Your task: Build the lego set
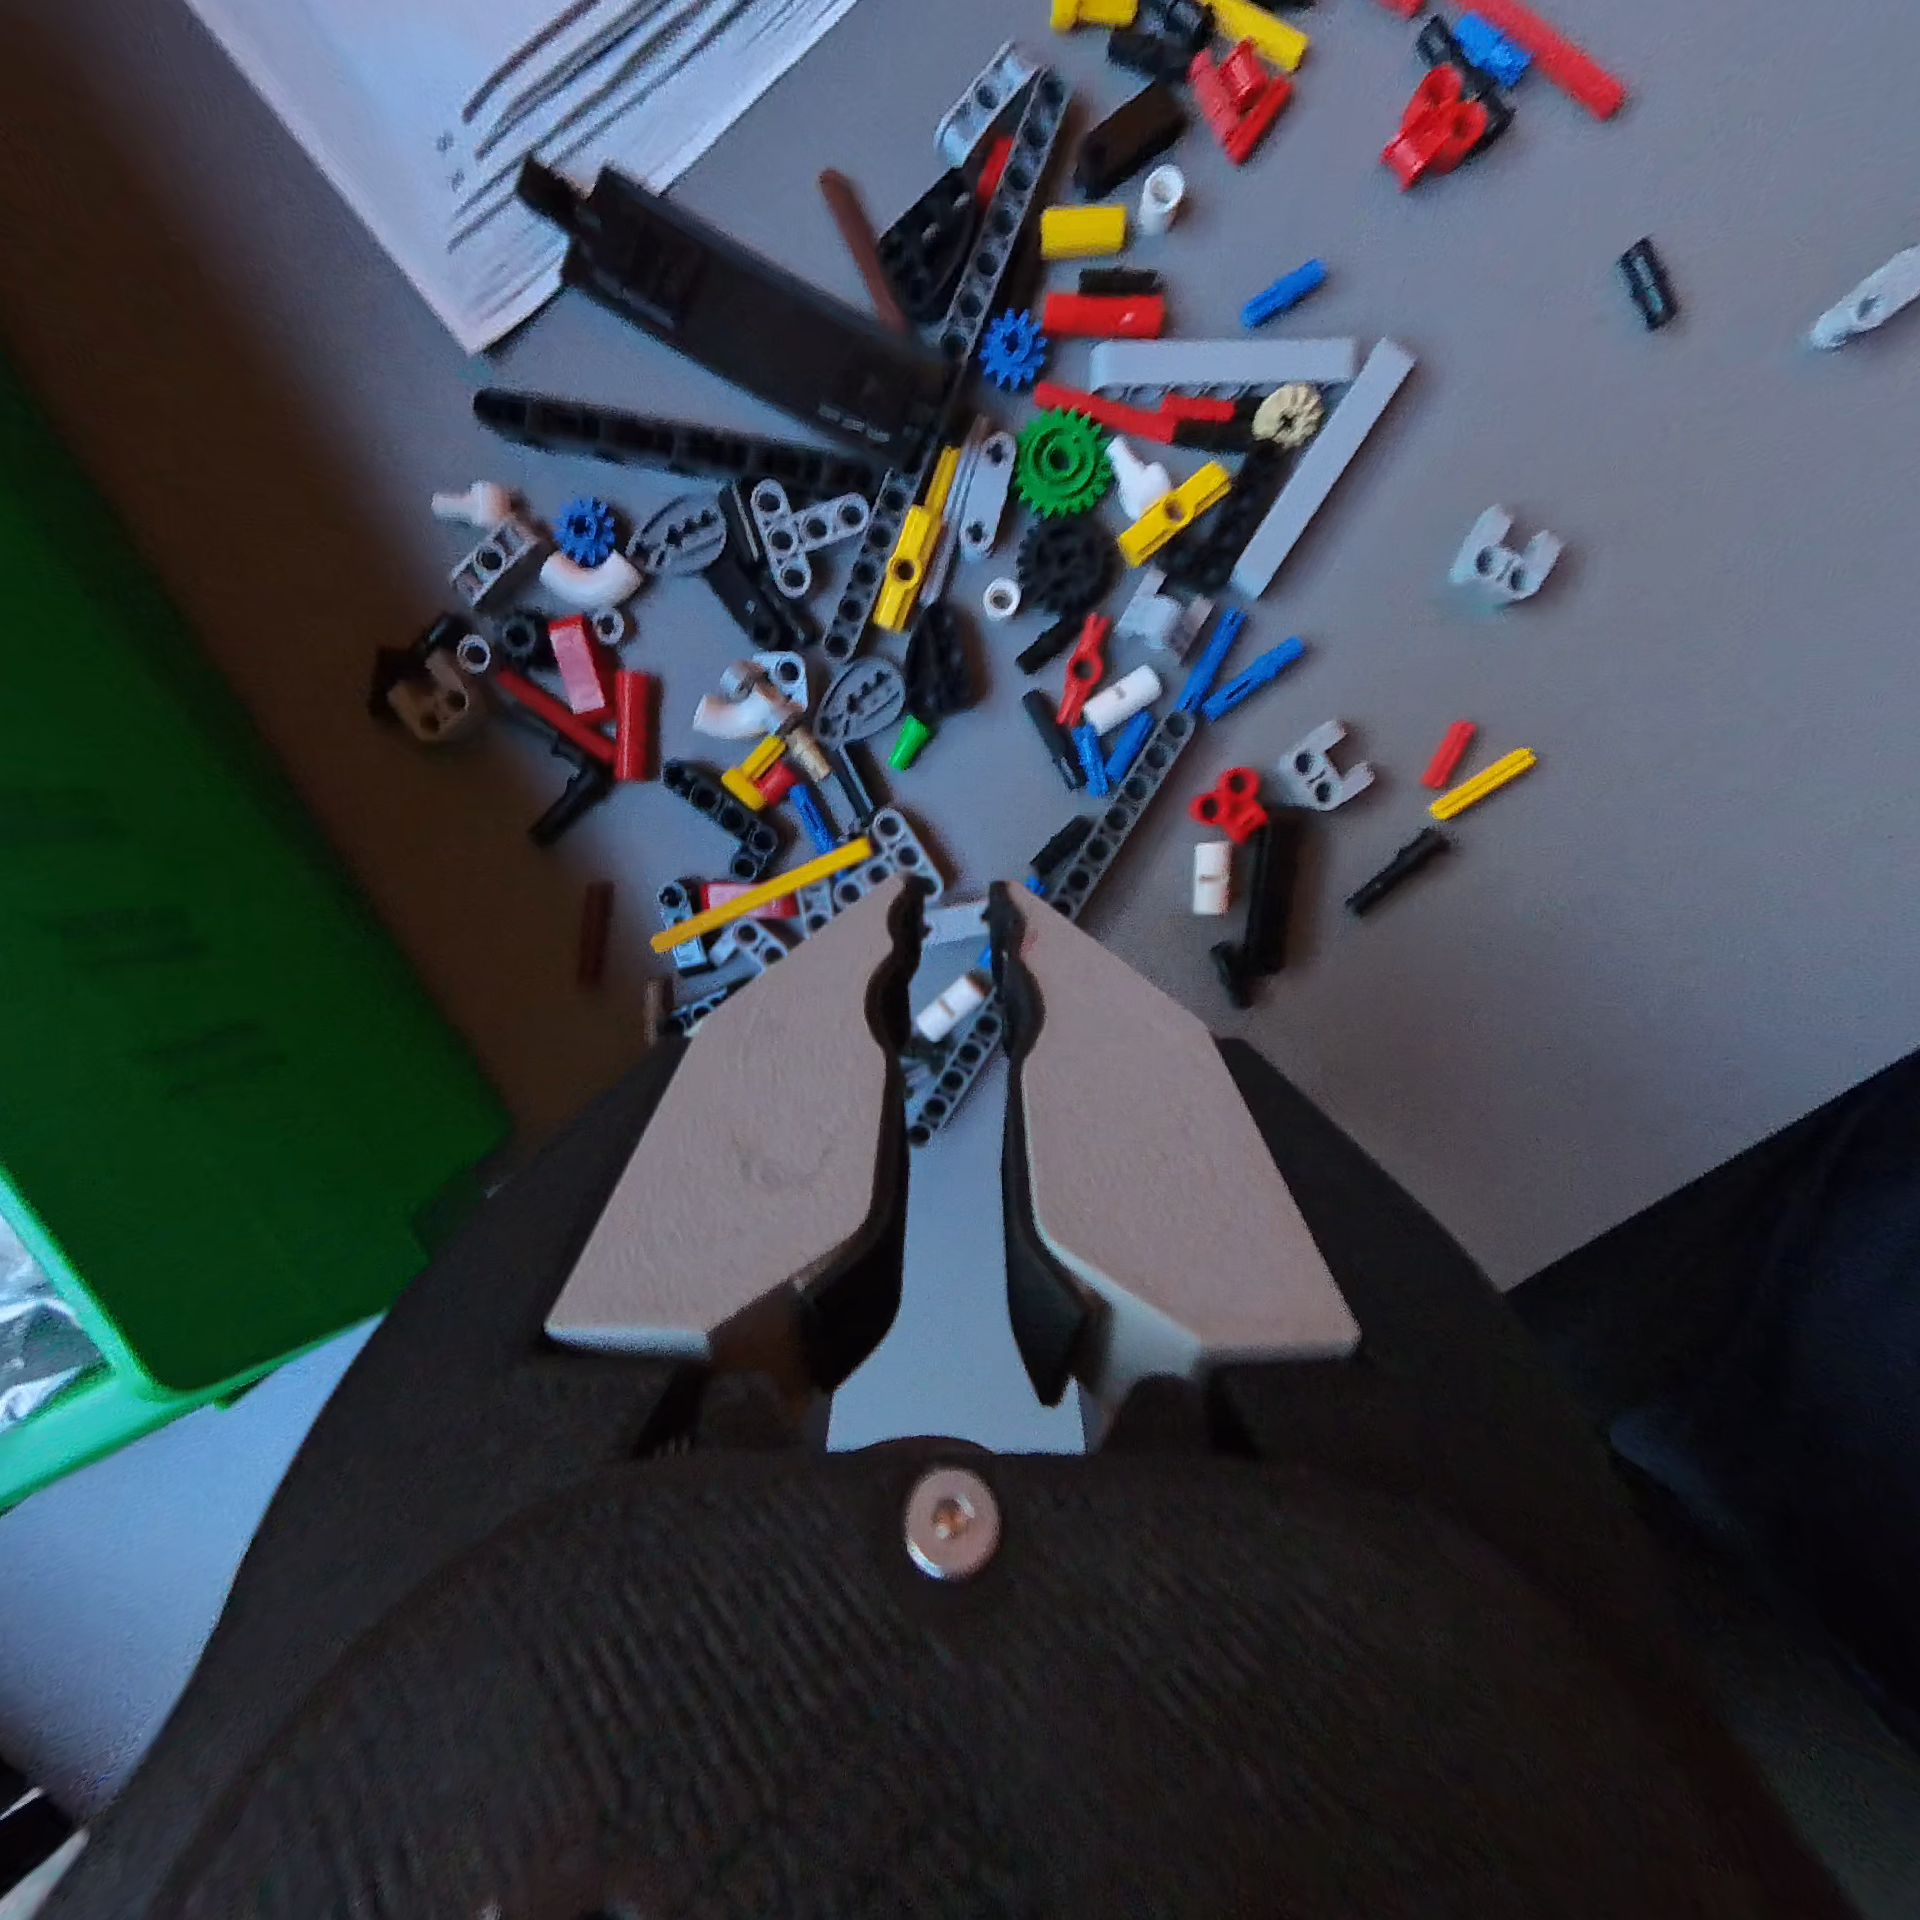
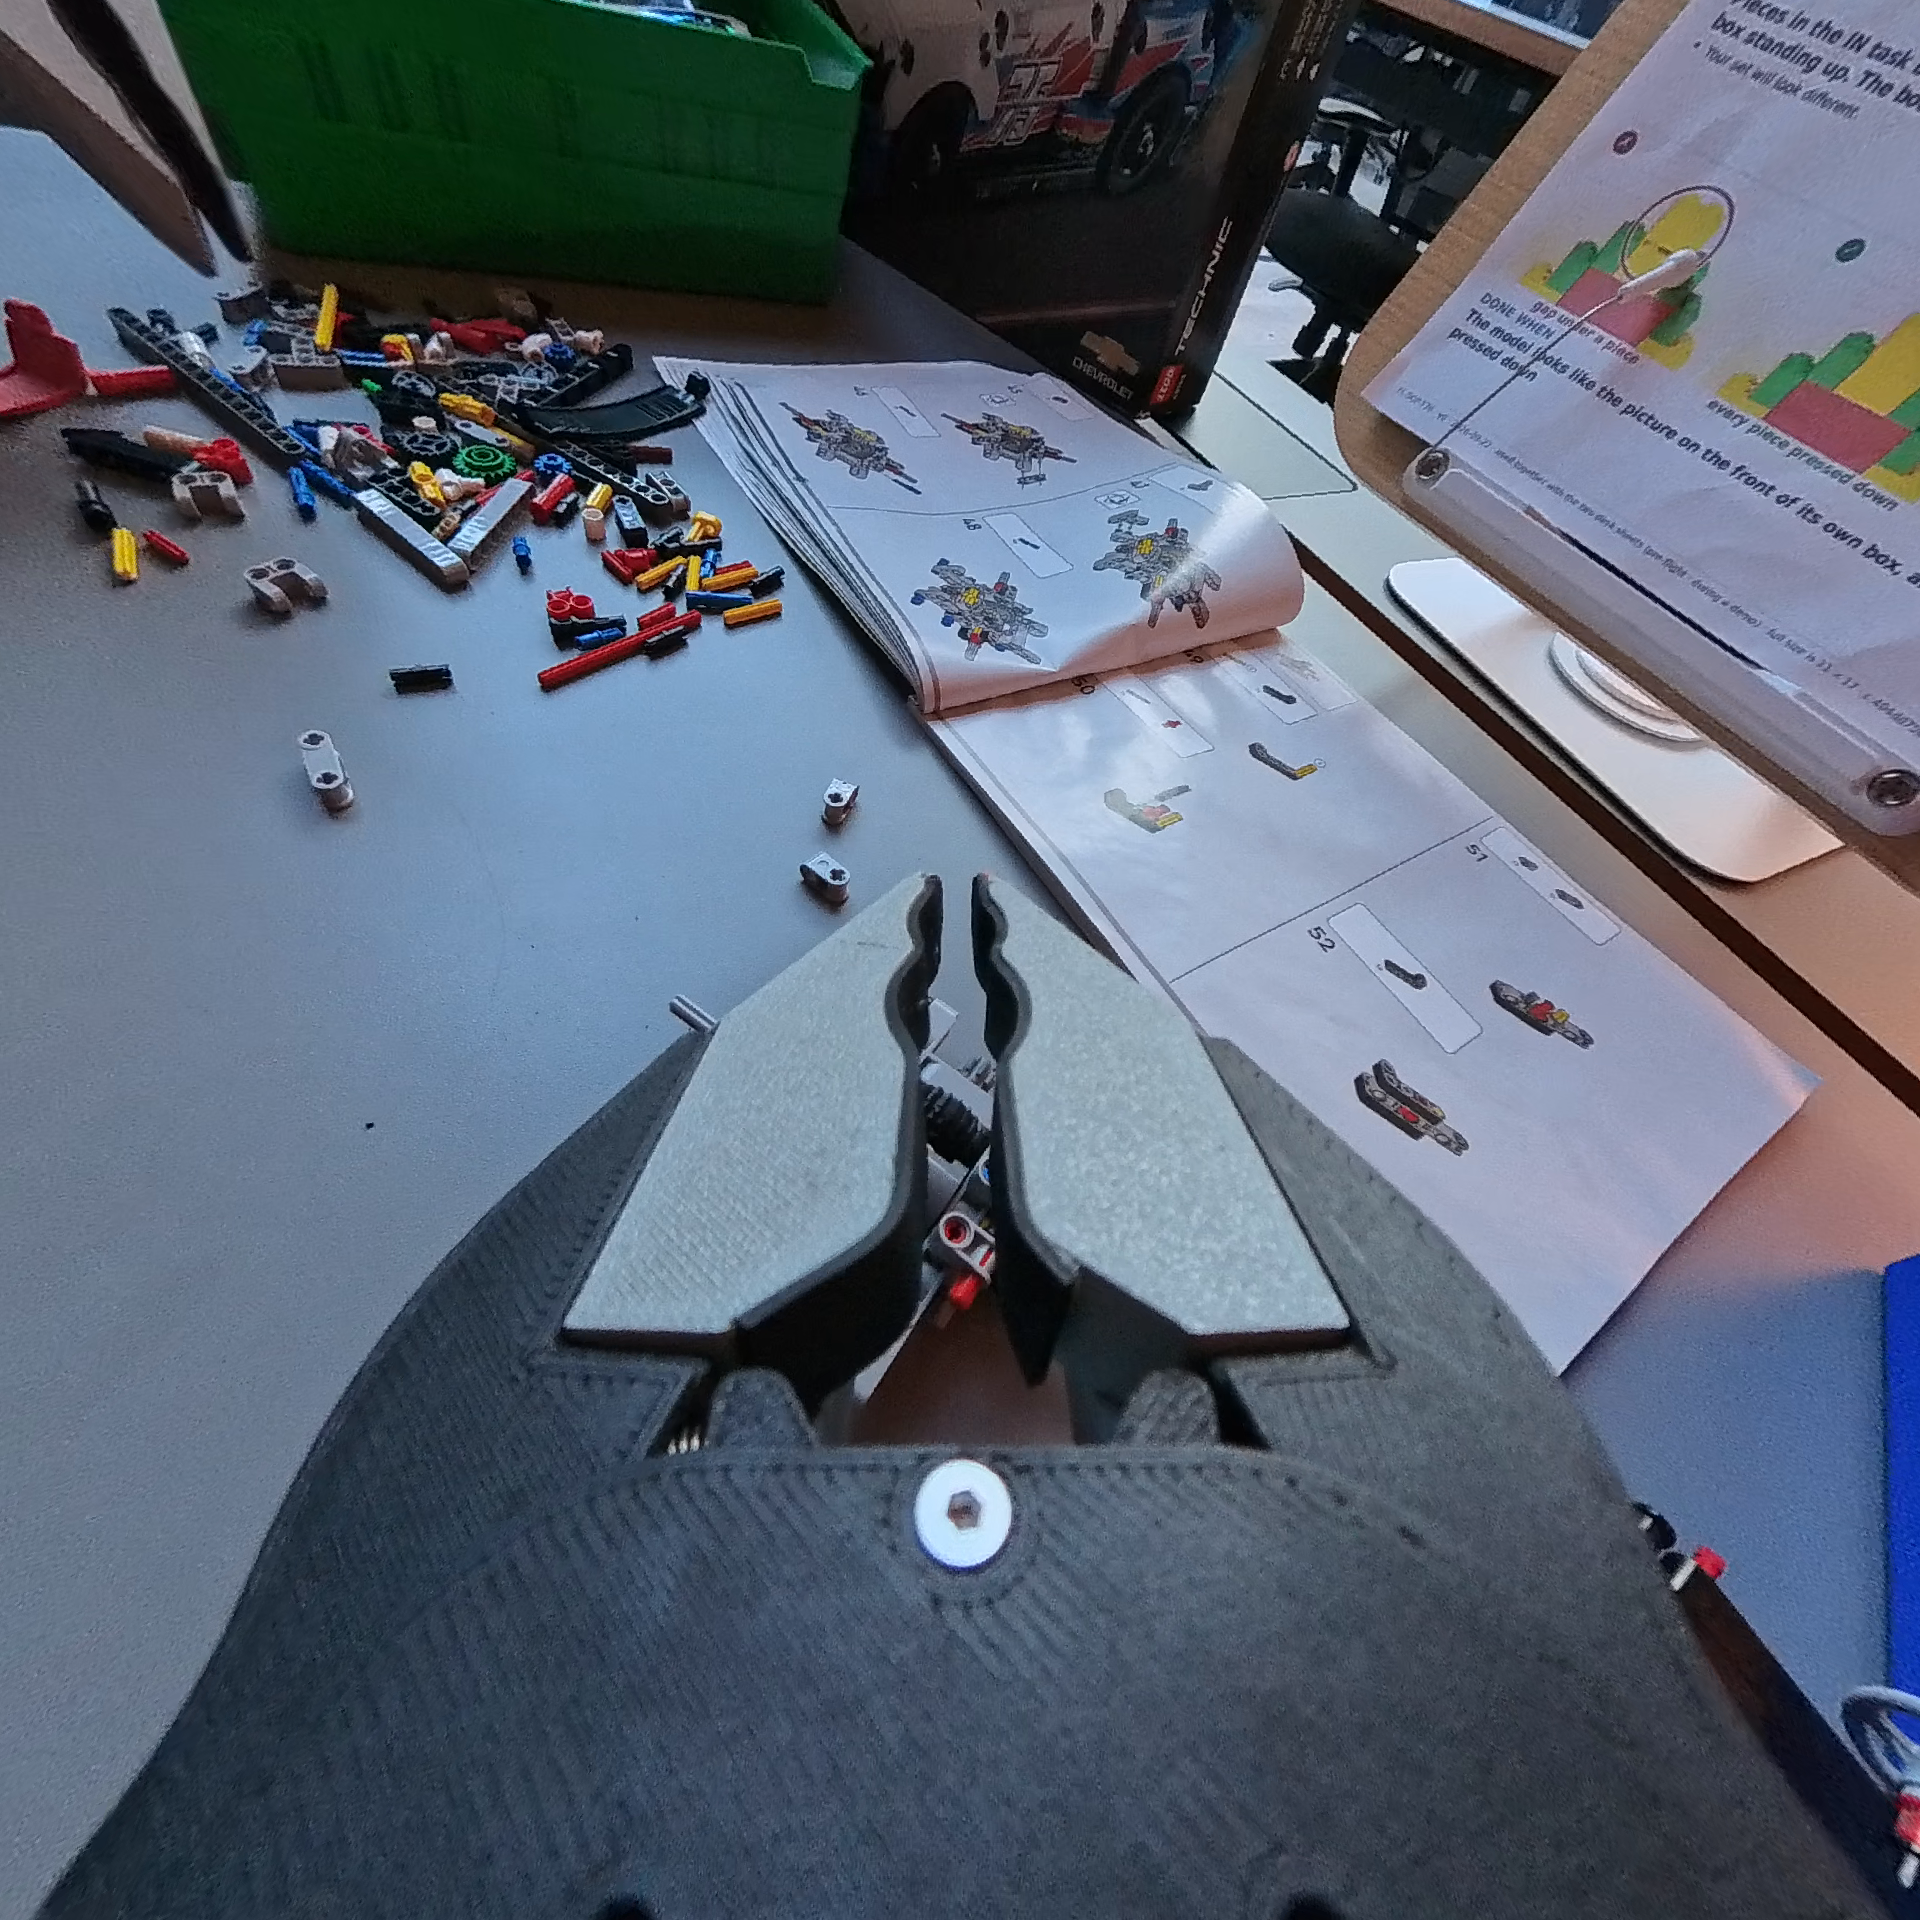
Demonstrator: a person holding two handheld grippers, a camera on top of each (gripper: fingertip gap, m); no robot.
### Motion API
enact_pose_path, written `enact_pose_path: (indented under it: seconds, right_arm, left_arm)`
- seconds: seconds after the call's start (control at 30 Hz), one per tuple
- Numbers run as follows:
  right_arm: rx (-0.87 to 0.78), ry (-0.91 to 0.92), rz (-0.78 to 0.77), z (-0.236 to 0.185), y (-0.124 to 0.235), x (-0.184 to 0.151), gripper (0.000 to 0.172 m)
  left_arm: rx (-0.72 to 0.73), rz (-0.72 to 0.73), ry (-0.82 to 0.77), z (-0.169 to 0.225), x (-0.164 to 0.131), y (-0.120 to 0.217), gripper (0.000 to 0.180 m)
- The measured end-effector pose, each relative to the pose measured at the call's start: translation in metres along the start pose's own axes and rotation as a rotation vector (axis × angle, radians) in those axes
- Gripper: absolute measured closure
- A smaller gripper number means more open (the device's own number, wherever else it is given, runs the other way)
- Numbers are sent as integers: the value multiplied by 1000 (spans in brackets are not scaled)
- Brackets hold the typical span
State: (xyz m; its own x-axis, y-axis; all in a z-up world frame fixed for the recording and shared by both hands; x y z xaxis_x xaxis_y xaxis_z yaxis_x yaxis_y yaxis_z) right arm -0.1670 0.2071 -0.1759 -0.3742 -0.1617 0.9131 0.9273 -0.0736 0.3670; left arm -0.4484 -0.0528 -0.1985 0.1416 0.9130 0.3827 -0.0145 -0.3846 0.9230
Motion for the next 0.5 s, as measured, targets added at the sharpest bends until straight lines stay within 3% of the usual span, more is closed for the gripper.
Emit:
enact_pose_path:
  seconds: [0.17, 0.5]
  right_arm:
    - [0, -2, 0, 0, 0, 0, 170]
    - [-1, -4, -1, 1, 0, 0, 170]
  left_arm:
    - [-6, -53, 23, -7, -18, -10, 163]
    - [-51, -78, 37, -2, -18, -26, 162]
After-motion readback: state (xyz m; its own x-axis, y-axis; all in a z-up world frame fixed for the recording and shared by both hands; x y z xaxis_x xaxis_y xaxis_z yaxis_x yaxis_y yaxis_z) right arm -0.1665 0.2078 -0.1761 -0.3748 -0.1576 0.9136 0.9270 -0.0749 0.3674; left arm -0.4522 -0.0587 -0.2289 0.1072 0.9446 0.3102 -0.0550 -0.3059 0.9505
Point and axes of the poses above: each gripper's, where its closed fingertips meet, y back along the fingers, x out of its top, z = x × y across the jaws, the point moved 2 cm from there along y, back along the fingers, and after that the axes turned 1 degree about -y, right-handed, at the moved point
